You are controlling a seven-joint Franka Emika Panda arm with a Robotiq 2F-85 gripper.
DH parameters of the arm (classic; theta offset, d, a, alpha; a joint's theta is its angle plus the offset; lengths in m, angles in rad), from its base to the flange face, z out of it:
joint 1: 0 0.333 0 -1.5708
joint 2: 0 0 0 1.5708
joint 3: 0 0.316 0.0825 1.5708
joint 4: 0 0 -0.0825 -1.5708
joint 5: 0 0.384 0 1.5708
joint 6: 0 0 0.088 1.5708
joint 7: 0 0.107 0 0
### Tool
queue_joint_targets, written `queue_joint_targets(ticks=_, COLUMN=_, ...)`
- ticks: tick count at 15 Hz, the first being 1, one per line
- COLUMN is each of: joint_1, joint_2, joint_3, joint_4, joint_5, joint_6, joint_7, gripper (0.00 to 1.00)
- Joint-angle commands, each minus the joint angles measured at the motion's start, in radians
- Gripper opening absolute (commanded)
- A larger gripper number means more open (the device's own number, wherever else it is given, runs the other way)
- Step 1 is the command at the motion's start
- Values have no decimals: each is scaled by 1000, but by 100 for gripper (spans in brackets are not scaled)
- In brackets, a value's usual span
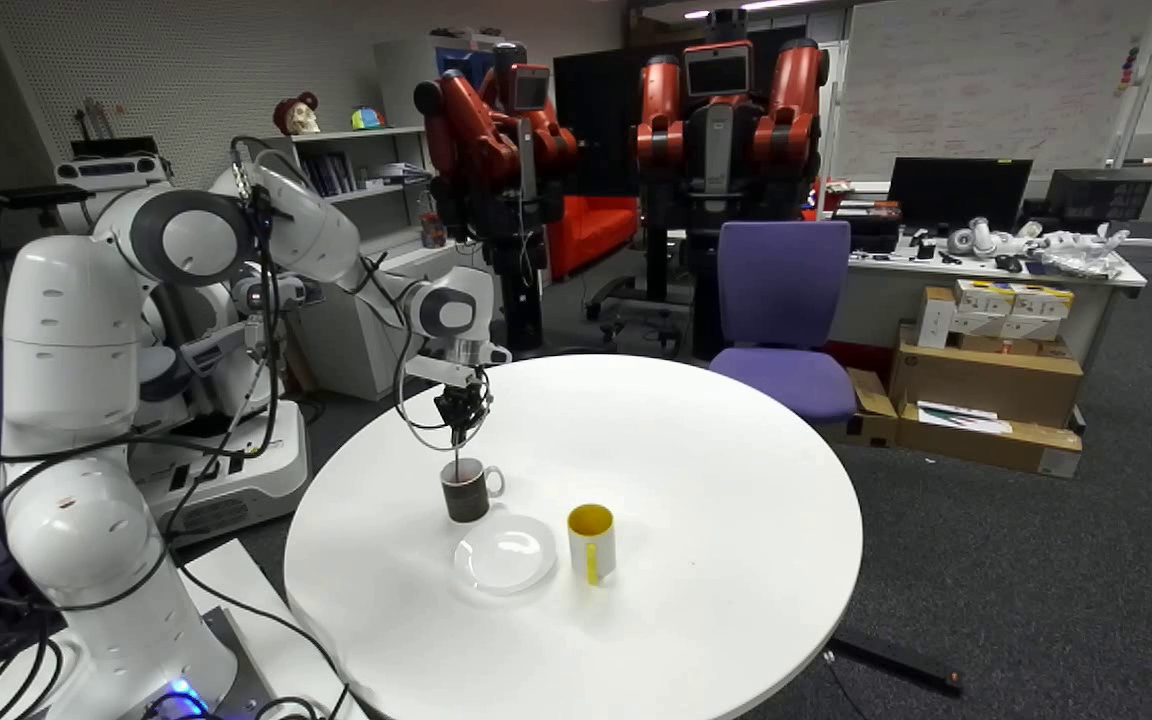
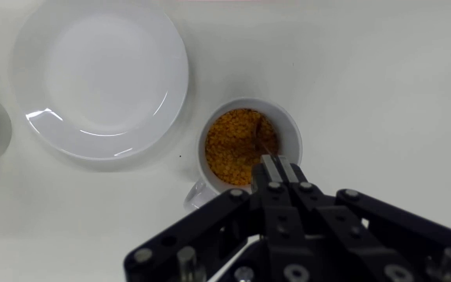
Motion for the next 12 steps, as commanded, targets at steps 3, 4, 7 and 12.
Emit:
queue_joint_targets(ticks=3, joint_1=-5, joint_2=-79, joint_3=-12, joint_4=-90, joint_5=-27, joint_6=31, joint_7=19, gripper=0)
queue_joint_targets(ticks=4, joint_1=-6, joint_2=-85, joint_3=-15, joint_4=-96, joint_5=-29, joint_6=32, joint_7=20, gripper=0)
queue_joint_targets(ticks=7, joint_1=-6, joint_2=-97, joint_3=-22, joint_4=-108, joint_5=-34, joint_6=35, joint_7=23, gripper=0)
queue_joint_targets(ticks=12, joint_1=-11, joint_2=-104, joint_3=-34, joint_4=-121, joint_5=-41, joint_6=51, joint_7=26, gripper=0)
